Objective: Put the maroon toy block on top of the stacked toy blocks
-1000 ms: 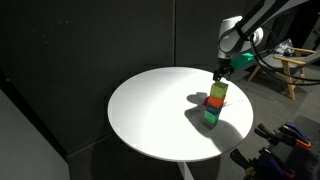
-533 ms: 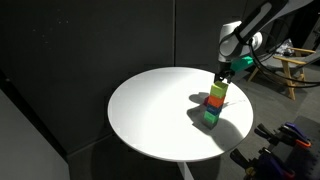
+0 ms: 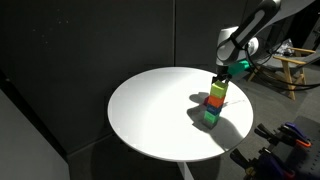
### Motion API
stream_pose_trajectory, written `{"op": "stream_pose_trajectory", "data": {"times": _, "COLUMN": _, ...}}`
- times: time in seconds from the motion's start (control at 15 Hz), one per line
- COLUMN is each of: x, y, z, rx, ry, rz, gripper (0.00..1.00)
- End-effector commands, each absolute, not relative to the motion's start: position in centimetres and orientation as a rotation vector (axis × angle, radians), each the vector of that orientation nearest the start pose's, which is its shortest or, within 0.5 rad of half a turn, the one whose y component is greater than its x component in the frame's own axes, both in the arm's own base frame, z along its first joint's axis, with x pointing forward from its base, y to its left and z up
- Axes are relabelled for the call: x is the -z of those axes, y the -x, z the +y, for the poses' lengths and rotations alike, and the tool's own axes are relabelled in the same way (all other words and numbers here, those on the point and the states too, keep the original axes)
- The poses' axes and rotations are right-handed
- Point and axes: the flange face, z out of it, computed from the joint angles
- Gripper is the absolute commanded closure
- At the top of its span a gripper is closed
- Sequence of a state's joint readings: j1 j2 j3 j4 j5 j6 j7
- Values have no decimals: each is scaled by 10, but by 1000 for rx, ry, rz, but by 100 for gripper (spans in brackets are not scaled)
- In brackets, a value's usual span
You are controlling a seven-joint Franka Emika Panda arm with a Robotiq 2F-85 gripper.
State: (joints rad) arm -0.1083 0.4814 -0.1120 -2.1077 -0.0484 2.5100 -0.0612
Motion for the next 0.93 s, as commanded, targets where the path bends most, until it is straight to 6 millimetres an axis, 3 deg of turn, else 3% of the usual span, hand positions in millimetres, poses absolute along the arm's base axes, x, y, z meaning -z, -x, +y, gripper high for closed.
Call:
{"op": "stream_pose_trajectory", "data": {"times": 0.0, "x": -173, "y": -571, "z": -124, "rx": -121, "ry": 3179, "rz": 187, "gripper": 0}}
{"op": "stream_pose_trajectory", "data": {"times": 0.87, "x": -145, "y": -585, "z": -110, "rx": -129, "ry": 3177, "rz": 166, "gripper": 0}}
